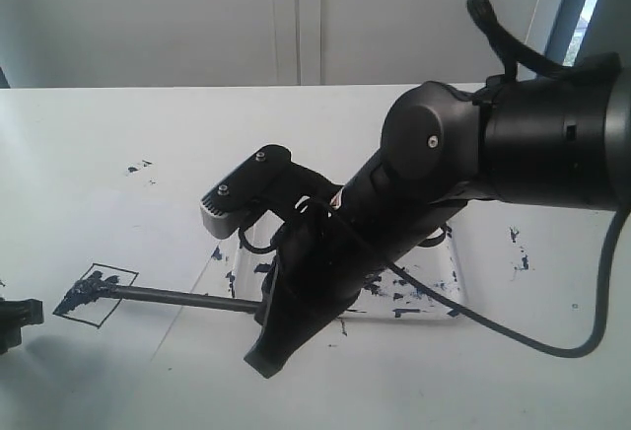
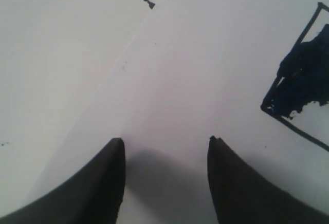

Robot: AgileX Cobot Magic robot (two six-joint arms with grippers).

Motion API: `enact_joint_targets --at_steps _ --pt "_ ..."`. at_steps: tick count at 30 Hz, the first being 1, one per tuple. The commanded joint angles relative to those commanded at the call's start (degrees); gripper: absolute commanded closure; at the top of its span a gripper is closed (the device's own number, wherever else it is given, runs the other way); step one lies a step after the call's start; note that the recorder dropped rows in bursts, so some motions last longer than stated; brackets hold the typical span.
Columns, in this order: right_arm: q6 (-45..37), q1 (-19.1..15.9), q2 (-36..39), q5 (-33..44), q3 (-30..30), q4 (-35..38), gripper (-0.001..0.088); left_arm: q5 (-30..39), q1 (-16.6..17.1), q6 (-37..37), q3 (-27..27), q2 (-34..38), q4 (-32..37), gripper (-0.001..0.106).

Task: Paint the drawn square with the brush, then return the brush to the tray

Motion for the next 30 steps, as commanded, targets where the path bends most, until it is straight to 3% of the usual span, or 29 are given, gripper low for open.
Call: enact_joint_targets --at_steps 20,30 --pt "-0.9 0.0 0.0 0.0 0.0 -0.1 0.0868 0.5 -1.1 13.1 0.0 0.0 0.1 0.052" --pt "-0.9 0.0 0.6 2.3 0.0 -0.2 0.0868 0.6 -1.5 13.7 0.0 0.0 -0.4 0.052"
